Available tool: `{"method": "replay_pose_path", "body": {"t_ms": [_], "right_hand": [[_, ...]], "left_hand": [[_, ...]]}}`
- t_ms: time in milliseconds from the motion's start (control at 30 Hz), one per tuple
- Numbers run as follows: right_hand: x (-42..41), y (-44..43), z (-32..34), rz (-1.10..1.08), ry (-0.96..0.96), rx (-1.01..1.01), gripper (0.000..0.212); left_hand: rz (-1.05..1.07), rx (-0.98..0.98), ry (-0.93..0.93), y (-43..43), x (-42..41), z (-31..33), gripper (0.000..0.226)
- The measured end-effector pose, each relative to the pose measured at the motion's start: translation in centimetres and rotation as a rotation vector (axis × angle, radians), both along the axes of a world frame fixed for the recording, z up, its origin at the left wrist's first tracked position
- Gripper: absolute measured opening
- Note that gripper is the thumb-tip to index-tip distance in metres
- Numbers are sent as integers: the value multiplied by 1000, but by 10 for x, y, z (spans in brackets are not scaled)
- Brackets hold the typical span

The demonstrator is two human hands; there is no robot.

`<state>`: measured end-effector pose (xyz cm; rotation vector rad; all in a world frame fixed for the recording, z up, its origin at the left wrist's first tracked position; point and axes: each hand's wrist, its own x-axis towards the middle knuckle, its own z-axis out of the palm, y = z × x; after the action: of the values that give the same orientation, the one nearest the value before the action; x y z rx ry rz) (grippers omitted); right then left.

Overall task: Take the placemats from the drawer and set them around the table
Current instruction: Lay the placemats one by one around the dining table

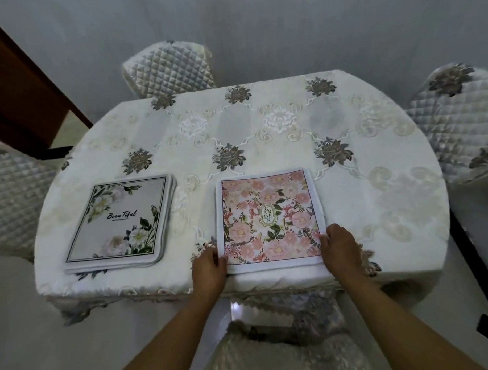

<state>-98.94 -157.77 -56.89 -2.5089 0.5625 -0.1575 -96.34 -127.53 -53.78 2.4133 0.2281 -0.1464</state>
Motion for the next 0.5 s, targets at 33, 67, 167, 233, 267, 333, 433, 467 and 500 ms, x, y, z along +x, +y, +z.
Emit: {"method": "replay_pose_path", "body": {"t_ms": [33,67,167,233,267,333,433,467,500], "right_hand": [[-1,1,-3,-1,11,-15,31],[-3,2,-3,-8,27,-23,28],[-2,8,-1,-98,76,-86,24],[-3,17,2,-84,44,-142,42],[-3,24,3,3,9,-162,48],[-2,44,3,240,-18,-188,53],[7,74,-4,475,60,-176,54],[11,81,-7,503,96,-166,54],[14,86,-11,514,125,-163,54]], "left_hand": [[4,29,-12,0,0,-8,16],[5,63,-27,0,0,-13,14],[-3,227,-82,-6,-1,-25,24],[-30,249,-112,-19,-6,-28,55],[-73,242,-120,-28,-9,-29,64],[-211,247,-121,-47,-14,-32,68],[-368,309,-102,-75,-10,-39,63],[-398,338,-90,-81,-7,-41,63],[-421,355,-81,-85,-4,-43,63]]}}
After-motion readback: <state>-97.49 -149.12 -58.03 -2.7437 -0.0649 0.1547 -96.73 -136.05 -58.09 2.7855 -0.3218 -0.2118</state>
